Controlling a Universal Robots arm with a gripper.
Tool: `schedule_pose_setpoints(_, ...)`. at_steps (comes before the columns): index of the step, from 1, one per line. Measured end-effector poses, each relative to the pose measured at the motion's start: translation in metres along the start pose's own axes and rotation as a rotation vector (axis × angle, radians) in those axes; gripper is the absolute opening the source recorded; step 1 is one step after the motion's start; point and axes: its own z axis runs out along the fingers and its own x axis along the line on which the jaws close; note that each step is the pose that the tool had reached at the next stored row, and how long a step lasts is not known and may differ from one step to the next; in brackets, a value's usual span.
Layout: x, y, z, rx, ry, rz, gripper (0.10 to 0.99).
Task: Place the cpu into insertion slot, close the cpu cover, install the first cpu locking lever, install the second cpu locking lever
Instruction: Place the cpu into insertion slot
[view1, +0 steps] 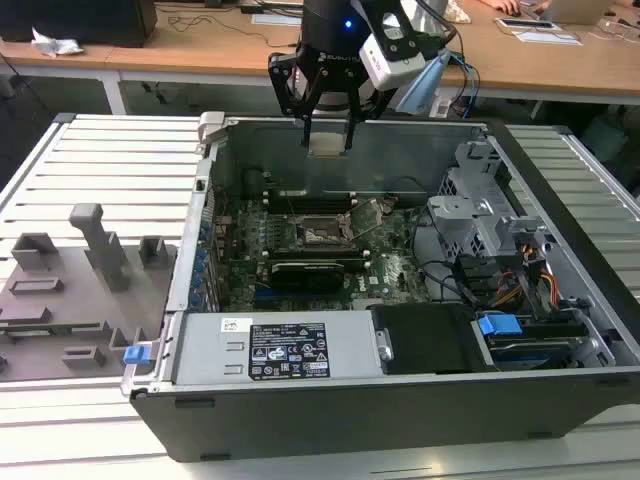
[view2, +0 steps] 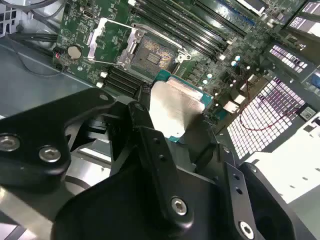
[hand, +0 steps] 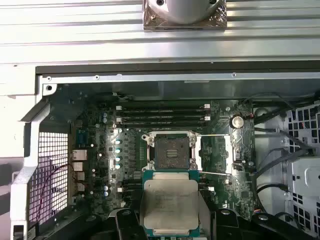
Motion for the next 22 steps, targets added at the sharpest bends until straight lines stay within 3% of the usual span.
schedule_pose_setpoints(17,0.0,0.0,0.0002,-0.004,-0.0165,0.184,0.525)
schedule_pose_setpoints(22,0.0,0.0,0.0002,-0.004,-0.0193,0.215,0.525)
